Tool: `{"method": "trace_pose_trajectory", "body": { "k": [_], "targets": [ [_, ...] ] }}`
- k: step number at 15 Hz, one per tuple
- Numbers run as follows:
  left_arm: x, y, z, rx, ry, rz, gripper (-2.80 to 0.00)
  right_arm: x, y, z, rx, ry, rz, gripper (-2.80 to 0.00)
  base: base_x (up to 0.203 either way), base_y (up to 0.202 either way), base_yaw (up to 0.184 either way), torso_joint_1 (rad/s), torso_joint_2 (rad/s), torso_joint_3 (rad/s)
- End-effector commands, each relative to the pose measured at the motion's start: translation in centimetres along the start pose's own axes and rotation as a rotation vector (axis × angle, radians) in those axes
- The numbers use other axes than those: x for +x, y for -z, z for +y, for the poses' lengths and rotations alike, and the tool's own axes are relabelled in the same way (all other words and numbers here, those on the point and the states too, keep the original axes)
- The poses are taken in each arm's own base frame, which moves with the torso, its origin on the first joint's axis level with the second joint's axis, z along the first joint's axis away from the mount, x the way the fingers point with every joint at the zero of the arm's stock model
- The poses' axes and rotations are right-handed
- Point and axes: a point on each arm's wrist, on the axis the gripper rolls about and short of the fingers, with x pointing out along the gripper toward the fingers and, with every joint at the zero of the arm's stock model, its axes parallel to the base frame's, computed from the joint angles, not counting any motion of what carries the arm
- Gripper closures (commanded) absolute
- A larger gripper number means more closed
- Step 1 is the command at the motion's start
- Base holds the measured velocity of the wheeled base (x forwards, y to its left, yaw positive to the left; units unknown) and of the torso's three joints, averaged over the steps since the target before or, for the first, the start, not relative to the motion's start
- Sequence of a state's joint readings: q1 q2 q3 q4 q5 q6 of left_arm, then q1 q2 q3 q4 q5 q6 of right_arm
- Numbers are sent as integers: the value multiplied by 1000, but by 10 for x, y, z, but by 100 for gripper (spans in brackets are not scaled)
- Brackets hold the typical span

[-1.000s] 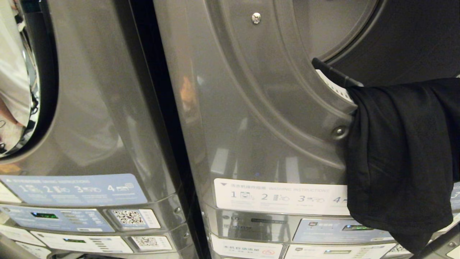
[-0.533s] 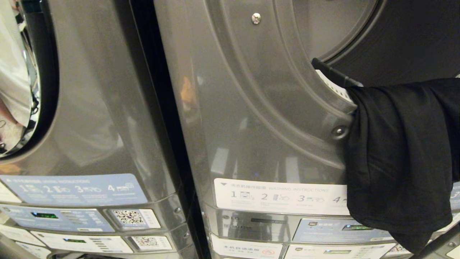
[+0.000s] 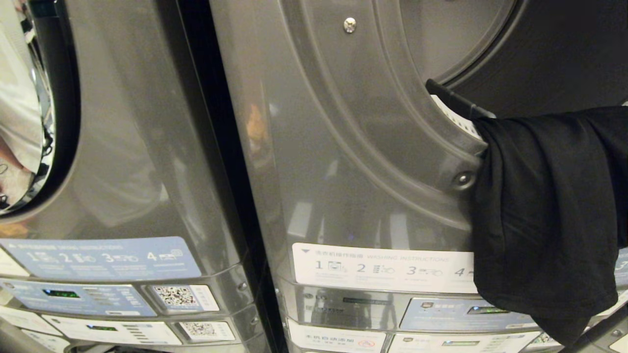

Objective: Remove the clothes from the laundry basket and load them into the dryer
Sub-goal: Put the clothes in the dryer

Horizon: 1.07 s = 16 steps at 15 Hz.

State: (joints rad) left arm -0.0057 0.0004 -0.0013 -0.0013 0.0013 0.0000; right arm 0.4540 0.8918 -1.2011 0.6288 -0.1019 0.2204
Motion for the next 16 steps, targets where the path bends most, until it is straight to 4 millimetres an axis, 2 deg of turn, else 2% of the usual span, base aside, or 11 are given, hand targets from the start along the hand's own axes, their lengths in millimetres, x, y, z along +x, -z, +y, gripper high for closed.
{"method": "trace_pose_trajectory", "body": {
  "k": [1, 3, 6, 8, 11, 16],
  "targets": [
    [0, 0, 0, 0, 0, -1, 0, 27, -1, 3, -17, 11, 43, -280, 0, 0, 0, 0, 0, 0],
    [0, 0, 0, 0, 0, -1, 0, 41, -3, 5, -51, 18, 66, -280, 0, 0, 0, 0, 0, 0],
    [0, 0, 0, 0, 0, 0, 0, 52, 5, 2, -130, 45, 101, -280, 0, 0, 0, 0, 0, 0],
    [0, 0, 0, 0, 0, -1, 0, 60, 2, -1, -149, 77, 87, -280, 0, 0, 0, 0, 0, 0],
    [0, 0, 0, 0, 0, -1, 0, 63, 1, -8, -167, 138, 90, -280, 0, 0, 0, 0, 0, 0],
    [0, 0, 0, 0, 0, -1, 0, 65, -1, -8, -168, 142, 72, -280, 0, 0, 0, 0, 0, 0]
  ]
}}
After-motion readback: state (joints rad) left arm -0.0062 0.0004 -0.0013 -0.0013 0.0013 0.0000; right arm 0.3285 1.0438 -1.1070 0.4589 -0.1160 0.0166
